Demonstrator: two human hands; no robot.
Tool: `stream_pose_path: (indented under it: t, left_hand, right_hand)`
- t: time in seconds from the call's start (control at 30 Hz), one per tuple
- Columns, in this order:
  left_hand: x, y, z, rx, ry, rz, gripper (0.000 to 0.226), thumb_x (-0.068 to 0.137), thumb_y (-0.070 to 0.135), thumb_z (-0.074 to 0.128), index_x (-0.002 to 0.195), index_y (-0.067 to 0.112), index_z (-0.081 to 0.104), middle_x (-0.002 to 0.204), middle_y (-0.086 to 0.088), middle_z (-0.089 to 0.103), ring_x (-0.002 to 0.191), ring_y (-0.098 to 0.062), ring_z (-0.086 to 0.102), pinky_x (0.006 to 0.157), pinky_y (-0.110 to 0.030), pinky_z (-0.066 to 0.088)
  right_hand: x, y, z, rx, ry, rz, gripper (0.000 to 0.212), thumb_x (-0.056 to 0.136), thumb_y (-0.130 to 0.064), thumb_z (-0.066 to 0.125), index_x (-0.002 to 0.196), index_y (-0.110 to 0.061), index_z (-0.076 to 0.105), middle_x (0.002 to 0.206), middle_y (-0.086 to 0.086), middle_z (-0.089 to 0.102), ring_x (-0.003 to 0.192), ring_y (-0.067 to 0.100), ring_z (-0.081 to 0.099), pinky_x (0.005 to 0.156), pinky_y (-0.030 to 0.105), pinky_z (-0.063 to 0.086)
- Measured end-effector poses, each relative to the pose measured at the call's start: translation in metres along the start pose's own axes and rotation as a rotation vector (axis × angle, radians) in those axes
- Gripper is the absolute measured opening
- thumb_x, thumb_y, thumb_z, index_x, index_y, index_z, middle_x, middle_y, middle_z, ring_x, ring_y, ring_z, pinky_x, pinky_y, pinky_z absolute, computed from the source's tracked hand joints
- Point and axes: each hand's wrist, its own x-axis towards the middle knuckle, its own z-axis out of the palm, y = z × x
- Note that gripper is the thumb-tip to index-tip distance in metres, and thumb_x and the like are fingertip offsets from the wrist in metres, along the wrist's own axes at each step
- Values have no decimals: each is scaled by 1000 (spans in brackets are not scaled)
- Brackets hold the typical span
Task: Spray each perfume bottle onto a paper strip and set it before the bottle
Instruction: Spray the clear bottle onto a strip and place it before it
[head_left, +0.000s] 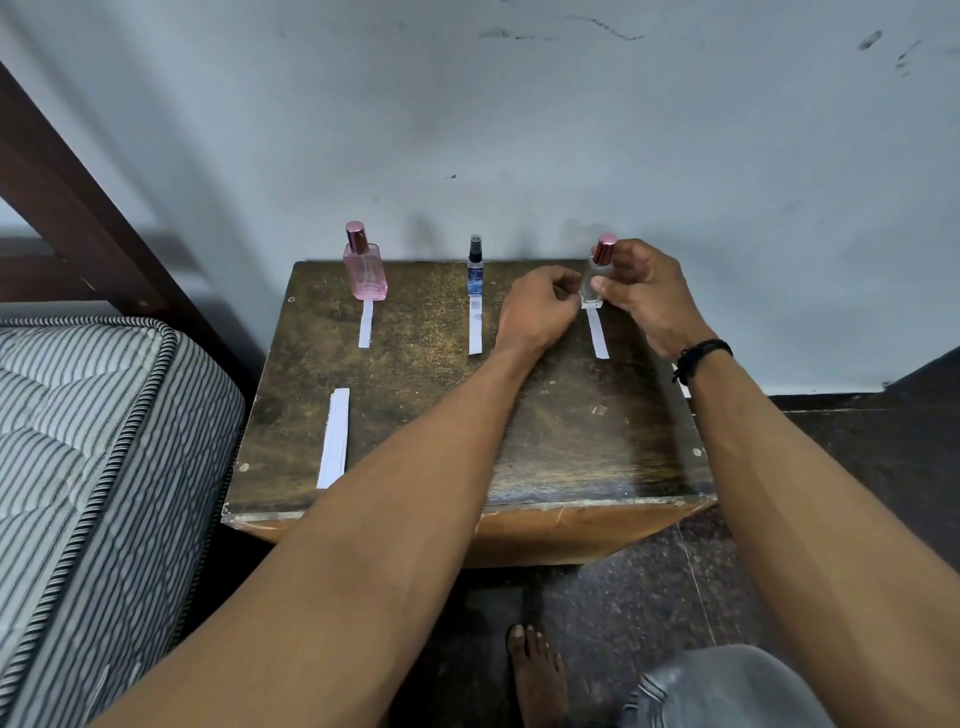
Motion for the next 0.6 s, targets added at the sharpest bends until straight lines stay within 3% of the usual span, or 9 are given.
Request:
stream_pose_path:
  t: [0.13, 0.27, 0.43, 0.6]
  left_hand:
    - [-1, 0, 0, -1, -17, -5, 33, 82, 20, 66, 114, 20, 74, 102, 7, 76, 91, -8, 68, 89, -37, 58]
    - [0, -1, 1, 1, -10, 8, 35, 81, 25, 71, 115, 20, 74, 101, 8, 75, 87, -6, 68, 87, -37, 59]
    - [1, -1, 1, 24, -10, 16, 35, 79, 26, 73, 114, 21, 74, 97, 10, 75, 83, -4, 67, 84, -34, 58]
    - [3, -2, 3, 94, -26, 18, 33, 81, 27, 72, 114, 24, 74, 99, 12, 76, 86, -5, 67, 86, -34, 58]
  right_hand:
    - [-3, 5, 0, 24, 1, 20, 48, 84, 10, 75, 121, -18, 67, 106, -2, 73, 98, 12, 73, 91, 33, 60]
    - [-4, 6, -1, 39, -9, 15, 58, 82, 13, 76, 128, -21, 63, 108, -2, 73, 98, 6, 73, 83, 23, 58]
    - [-1, 10, -1, 28, 3, 17, 49, 81, 9, 78, 120, -20, 68, 106, -4, 74, 101, 12, 72, 90, 29, 58]
    - [0, 15, -2, 34, 19, 18, 45, 82, 8, 77, 121, -13, 70, 114, 11, 76, 108, 25, 73, 98, 37, 58]
